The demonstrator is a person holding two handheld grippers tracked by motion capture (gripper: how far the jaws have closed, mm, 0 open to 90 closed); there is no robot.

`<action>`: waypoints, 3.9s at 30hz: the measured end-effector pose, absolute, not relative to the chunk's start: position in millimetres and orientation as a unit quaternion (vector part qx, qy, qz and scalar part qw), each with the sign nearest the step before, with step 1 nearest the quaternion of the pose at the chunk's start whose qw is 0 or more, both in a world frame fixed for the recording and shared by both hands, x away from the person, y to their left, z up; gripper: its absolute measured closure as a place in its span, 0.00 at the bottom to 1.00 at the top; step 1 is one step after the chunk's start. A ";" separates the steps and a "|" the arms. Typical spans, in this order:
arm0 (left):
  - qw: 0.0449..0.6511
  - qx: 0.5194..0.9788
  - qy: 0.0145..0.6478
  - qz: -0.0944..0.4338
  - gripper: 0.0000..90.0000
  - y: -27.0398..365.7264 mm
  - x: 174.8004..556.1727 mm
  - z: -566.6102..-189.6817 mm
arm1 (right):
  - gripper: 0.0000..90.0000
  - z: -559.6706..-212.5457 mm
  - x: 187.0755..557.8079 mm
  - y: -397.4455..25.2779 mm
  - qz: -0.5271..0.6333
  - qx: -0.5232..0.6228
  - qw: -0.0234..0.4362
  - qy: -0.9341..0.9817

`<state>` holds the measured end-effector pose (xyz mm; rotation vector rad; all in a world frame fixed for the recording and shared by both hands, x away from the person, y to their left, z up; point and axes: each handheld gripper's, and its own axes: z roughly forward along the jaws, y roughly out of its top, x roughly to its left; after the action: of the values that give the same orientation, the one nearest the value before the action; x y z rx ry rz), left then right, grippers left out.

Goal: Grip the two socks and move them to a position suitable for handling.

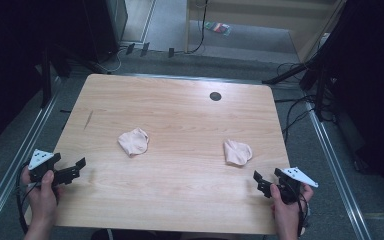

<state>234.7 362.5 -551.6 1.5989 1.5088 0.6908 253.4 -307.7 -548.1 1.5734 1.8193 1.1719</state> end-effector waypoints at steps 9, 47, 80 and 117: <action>0.411 0.632 0.598 0.271 0.06 364.1 234.3 -551.6 | 0.15 -543.1 252.7 -299.8 0.436 0.564 0.239 0.659; 0.410 0.632 0.598 0.273 0.06 363.2 234.6 -551.8 | 0.23 -538.3 333.2 -223.6 0.371 0.580 0.220 0.691; 0.448 0.618 0.583 0.279 0.06 351.3 230.5 -531.4 | 0.87 -536.8 320.5 -228.6 0.378 0.595 0.262 0.659; 0.528 0.706 0.424 0.207 0.06 213.6 209.5 -508.1 | 0.86 -508.1 237.8 -84.8 0.450 0.456 0.197 0.742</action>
<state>209.5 213.6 -508.1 1.6873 1.0123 0.4938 237.8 -84.8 -508.1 1.2775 2.0771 1.2589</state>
